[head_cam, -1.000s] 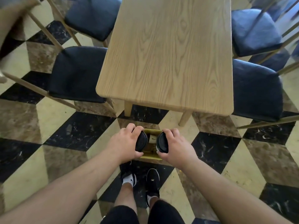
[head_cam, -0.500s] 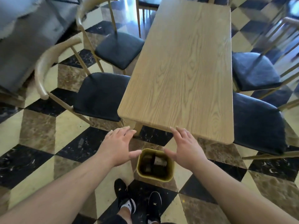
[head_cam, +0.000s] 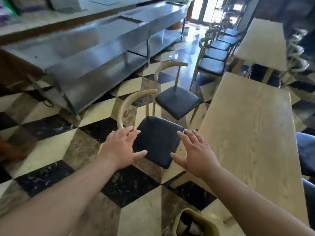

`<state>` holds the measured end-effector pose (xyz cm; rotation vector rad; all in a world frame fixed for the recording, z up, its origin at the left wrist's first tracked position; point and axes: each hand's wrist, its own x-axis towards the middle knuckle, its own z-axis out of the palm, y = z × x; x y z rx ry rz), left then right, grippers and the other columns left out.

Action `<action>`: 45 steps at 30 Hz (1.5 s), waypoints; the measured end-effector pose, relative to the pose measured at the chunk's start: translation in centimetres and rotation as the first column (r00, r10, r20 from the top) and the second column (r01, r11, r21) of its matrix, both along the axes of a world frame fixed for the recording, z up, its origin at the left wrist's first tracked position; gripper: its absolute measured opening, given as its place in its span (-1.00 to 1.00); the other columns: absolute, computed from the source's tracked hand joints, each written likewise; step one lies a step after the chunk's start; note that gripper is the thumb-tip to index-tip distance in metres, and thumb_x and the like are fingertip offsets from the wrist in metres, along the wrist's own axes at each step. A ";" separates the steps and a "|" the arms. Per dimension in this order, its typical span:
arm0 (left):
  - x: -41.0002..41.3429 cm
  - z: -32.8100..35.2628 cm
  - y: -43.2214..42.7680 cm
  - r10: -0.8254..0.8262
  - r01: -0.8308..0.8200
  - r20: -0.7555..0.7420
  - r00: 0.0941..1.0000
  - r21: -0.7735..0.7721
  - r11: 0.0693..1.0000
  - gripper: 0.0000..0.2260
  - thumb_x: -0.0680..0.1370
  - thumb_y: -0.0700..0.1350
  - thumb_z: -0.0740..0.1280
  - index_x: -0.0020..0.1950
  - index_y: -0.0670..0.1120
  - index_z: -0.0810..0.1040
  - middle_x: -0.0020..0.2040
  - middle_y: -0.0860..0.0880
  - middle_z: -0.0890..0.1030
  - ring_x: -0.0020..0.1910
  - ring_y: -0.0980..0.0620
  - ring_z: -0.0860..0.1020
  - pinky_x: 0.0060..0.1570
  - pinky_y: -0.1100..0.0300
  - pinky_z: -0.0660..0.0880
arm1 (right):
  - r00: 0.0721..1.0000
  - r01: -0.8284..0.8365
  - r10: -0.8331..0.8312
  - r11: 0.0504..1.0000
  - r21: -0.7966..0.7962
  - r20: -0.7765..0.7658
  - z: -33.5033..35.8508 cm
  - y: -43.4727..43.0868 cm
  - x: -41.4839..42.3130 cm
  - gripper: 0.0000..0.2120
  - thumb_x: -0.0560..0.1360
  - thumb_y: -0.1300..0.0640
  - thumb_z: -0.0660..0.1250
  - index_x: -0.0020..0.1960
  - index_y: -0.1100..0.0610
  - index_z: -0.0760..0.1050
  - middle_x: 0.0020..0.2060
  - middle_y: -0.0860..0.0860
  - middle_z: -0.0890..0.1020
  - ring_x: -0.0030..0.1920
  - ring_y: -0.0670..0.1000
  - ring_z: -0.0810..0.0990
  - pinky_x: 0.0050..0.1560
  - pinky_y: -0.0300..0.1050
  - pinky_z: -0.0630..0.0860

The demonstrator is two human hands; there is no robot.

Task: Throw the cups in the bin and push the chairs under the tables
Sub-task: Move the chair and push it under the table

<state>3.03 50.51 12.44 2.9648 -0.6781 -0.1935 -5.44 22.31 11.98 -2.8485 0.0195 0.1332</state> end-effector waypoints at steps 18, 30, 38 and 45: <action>14.4 4.7 27.7 0.280 -0.280 0.003 0.960 0.023 0.960 -0.15 0.56 0.54 0.14 0.72 0.09 0.14 0.73 -0.05 0.18 0.68 -0.12 0.17 0.64 -0.15 0.16 | 0.974 -0.218 0.219 0.975 -0.031 0.054 3.4 25.9 21.8 -0.15 0.60 -0.47 0.17 0.73 -0.12 -0.02 0.73 0.04 0.11 0.71 0.17 0.00 0.69 0.22 -0.01; 33.6 5.4 28.5 0.283 -0.282 0.004 0.959 0.106 0.954 -0.21 0.59 0.48 0.17 0.72 0.12 0.12 0.74 -0.01 0.14 0.70 -0.07 0.13 0.64 -0.11 0.12 | 0.981 -0.194 0.194 0.978 0.075 0.010 -0.6 25.9 42.3 -0.12 0.56 -0.53 0.08 0.73 -0.12 -0.03 0.72 0.02 0.14 0.71 0.14 0.04 0.67 0.20 0.07; 46.5 7.1 28.3 0.260 -0.261 0.023 0.965 0.146 0.954 -0.19 0.58 0.49 0.20 0.71 0.09 0.16 0.72 -0.03 0.20 0.67 -0.08 0.19 0.60 -0.09 0.21 | 0.985 -0.173 0.174 0.978 0.115 0.004 -0.3 24.5 54.9 -0.09 0.50 -0.57 0.01 0.69 -0.08 0.11 0.63 0.01 0.33 0.63 0.13 0.24 0.58 0.20 0.25; 56.6 5.9 27.9 0.149 -0.147 -0.001 0.989 0.144 0.979 -0.25 0.61 0.42 0.22 0.70 0.10 0.17 0.70 0.00 0.23 0.67 -0.04 0.19 0.60 -0.02 0.18 | 0.993 -0.118 0.119 0.992 0.030 -0.018 -1.7 25.2 63.0 0.11 0.37 -0.71 -0.32 0.61 -0.05 0.31 0.55 0.01 0.44 0.61 0.14 0.27 0.61 0.20 0.22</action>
